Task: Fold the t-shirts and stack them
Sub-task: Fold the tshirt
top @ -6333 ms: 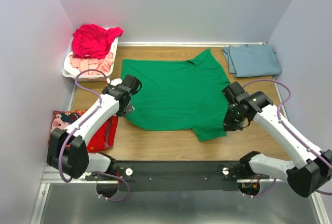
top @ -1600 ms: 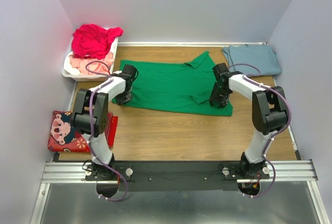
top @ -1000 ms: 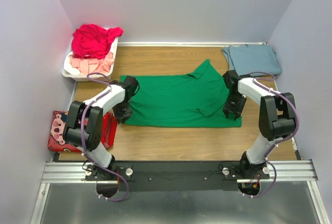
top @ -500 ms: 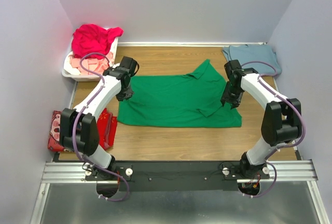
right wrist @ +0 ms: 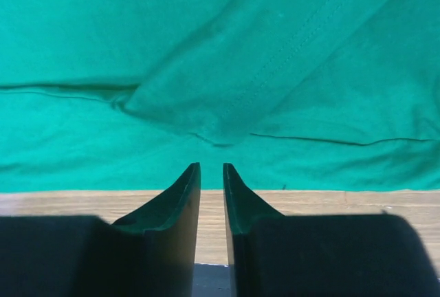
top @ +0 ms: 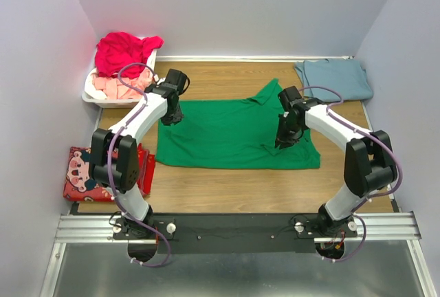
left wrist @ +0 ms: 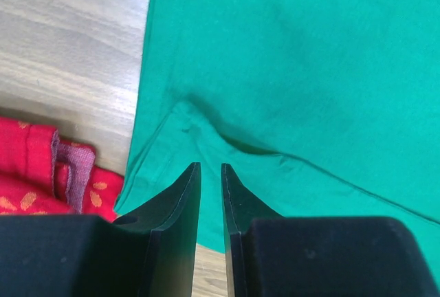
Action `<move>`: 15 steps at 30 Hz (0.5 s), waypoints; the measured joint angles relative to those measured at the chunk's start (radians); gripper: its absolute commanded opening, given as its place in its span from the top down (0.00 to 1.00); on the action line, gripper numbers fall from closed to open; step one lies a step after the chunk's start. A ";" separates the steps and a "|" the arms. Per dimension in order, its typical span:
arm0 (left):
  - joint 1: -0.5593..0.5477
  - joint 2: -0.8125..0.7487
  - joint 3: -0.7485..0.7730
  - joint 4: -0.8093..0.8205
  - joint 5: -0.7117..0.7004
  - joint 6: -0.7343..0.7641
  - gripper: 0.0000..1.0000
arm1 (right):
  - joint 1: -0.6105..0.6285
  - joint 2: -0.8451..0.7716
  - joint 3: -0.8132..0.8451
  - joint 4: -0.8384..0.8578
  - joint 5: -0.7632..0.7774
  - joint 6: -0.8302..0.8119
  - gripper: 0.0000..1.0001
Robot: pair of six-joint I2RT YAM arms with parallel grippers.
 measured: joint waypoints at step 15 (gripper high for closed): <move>0.000 0.021 0.003 0.007 0.005 0.024 0.74 | 0.001 0.047 -0.079 0.063 -0.002 -0.004 0.60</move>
